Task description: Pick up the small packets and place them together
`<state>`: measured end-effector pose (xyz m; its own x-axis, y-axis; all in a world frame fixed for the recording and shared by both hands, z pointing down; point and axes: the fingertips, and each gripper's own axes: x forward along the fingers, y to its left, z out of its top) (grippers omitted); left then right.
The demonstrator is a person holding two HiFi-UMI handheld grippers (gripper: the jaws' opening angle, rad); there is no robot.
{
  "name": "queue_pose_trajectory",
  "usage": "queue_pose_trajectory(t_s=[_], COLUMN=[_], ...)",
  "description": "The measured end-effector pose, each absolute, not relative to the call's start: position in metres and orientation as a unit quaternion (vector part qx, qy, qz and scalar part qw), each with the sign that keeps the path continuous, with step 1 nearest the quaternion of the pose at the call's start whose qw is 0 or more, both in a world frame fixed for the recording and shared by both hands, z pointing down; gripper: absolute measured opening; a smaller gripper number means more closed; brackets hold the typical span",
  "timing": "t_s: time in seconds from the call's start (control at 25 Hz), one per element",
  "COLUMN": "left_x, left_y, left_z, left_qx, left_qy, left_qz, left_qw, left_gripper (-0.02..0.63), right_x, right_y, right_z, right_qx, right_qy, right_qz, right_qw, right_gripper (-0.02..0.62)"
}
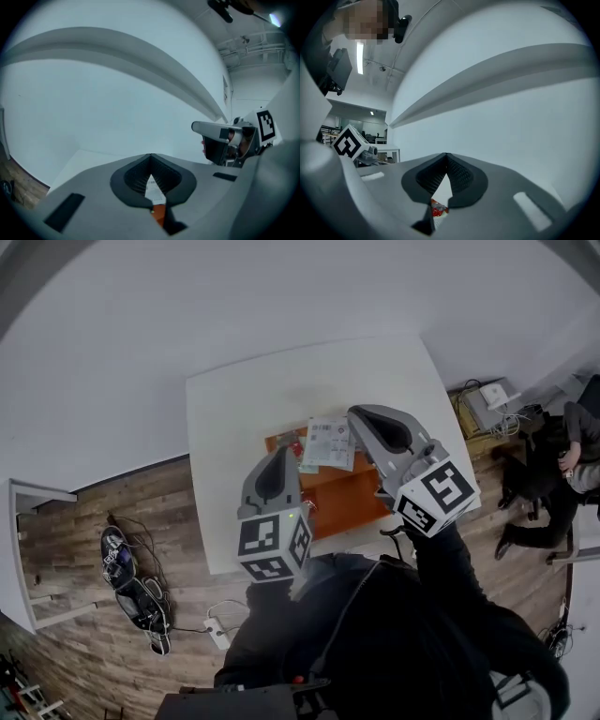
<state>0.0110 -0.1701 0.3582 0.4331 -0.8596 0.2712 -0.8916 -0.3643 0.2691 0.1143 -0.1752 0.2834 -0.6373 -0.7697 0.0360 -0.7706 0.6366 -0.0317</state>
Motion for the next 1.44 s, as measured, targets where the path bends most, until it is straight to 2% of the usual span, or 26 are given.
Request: queue_pose_trajectory(t_s=[0.28, 0.6, 1.44], left_x=[0.022, 0.029, 0.026], left_y=[-0.165, -0.161, -0.164], left_z=[0.326, 0.323, 0.325], left_qx=[0.839, 0.844, 0.843], left_qy=[-0.534, -0.526, -0.528], left_qz=[0.035, 0.034, 0.034], left_qw=[0.101, 0.099, 0.103], left_gripper=[-0.002, -0.002, -0.002], right_x=[0.113, 0.114, 0.117], right_y=[-0.167, -0.162, -0.166], right_z=[0.276, 0.28, 0.281], right_qx=[0.458, 0.464, 0.46], right_qy=[-0.889, -0.885, -0.887], right_qz=[-0.008, -0.02, 0.003], right_qw=[0.017, 0.042, 0.026], right_gripper=[0.0, 0.0, 0.0])
